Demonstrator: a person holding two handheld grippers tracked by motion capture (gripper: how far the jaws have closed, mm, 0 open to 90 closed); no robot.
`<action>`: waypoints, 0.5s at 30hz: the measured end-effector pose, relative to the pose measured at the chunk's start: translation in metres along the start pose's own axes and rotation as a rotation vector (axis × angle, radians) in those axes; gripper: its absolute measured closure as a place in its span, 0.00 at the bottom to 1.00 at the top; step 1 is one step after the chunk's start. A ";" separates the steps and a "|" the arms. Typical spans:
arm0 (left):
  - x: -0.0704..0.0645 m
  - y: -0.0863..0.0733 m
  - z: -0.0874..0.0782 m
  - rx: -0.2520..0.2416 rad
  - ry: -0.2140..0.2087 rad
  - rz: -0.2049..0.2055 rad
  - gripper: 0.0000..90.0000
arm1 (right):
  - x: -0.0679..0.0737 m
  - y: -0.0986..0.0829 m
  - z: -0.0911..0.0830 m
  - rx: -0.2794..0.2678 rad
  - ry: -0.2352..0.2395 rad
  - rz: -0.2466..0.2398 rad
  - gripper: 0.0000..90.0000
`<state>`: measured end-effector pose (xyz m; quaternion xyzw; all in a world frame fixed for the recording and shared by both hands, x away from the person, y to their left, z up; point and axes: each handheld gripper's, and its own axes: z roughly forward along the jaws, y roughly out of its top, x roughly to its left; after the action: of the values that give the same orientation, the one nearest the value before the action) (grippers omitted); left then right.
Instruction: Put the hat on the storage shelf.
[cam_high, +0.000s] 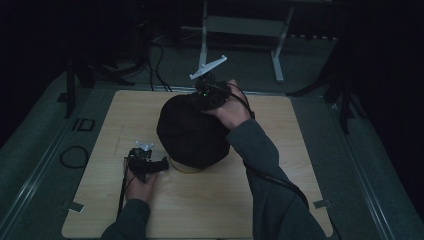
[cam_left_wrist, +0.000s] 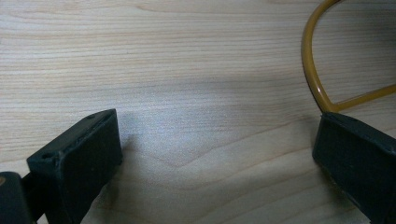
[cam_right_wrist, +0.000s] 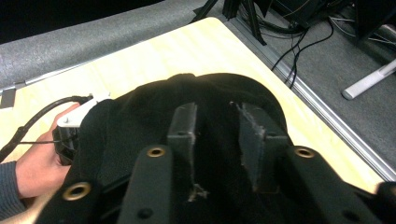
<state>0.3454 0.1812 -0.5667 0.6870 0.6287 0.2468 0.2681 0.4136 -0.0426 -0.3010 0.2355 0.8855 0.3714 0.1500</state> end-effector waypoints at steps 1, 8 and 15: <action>0.000 0.000 0.000 -0.001 0.000 0.000 0.01 | 0.000 0.000 0.000 0.000 0.000 0.000 0.72; 0.000 0.000 0.000 -0.001 0.000 0.000 0.01 | 0.002 0.000 -0.006 -0.005 -0.010 -0.007 0.54; 0.000 0.000 0.000 -0.002 0.000 0.000 0.01 | -0.001 -0.003 -0.014 -0.003 -0.021 0.003 0.45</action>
<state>0.3454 0.1811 -0.5668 0.6867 0.6286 0.2472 0.2686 0.4077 -0.0534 -0.2942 0.2406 0.8830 0.3703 0.1592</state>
